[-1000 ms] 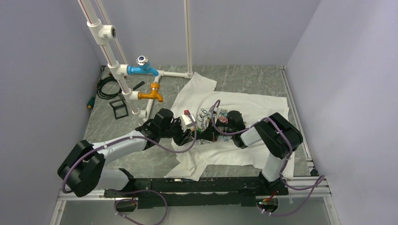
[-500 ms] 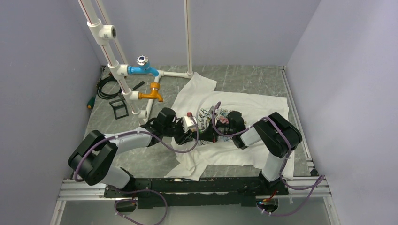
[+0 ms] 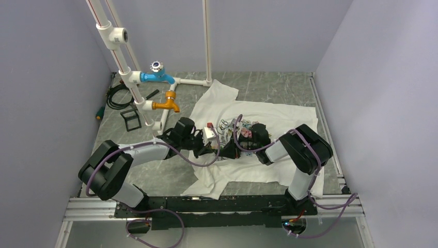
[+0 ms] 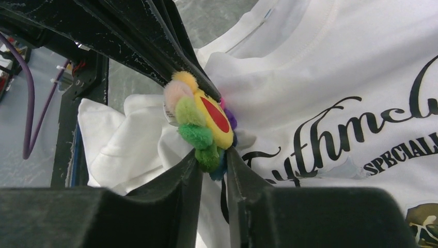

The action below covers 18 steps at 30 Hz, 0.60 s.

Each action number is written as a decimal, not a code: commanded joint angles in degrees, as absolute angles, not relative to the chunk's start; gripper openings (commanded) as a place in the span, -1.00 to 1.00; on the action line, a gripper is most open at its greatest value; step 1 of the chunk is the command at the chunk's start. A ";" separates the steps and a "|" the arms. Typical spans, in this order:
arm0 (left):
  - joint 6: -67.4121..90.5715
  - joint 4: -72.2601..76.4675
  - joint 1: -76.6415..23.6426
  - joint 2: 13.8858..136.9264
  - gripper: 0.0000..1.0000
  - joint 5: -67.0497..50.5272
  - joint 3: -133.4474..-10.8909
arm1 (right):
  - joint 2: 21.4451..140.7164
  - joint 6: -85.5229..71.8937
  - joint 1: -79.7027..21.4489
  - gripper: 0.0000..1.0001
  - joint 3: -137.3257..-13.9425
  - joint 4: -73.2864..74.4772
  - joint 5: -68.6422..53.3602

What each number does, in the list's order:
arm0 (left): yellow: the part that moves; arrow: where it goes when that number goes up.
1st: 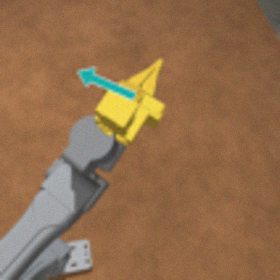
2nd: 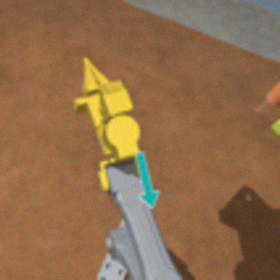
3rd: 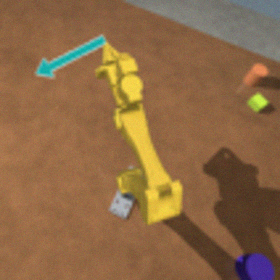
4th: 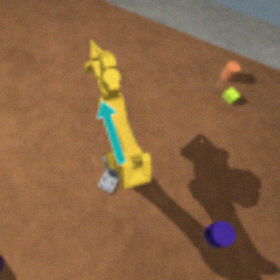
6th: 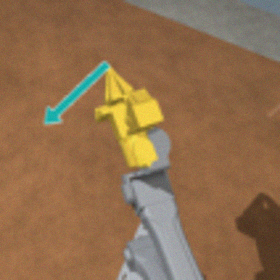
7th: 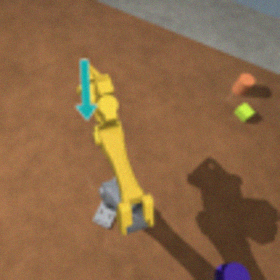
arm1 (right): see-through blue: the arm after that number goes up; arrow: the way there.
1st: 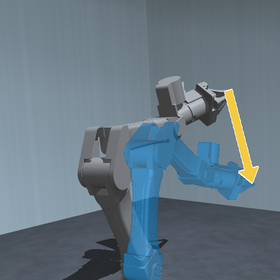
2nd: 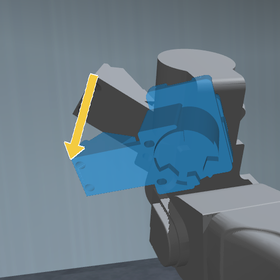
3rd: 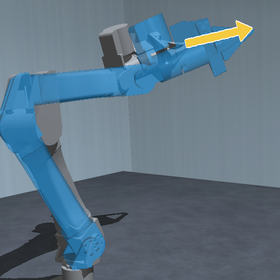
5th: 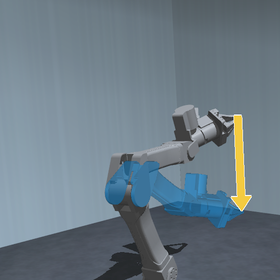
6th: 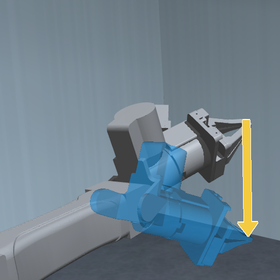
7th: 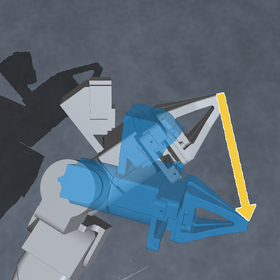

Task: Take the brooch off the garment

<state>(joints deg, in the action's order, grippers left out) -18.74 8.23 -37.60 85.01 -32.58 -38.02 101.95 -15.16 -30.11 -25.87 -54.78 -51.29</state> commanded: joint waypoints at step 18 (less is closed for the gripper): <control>-15.04 5.61 -36.79 85.79 -1.00 -35.70 -41.91 | 99.75 -8.12 -31.03 -0.84 -28.93 -51.99 -53.20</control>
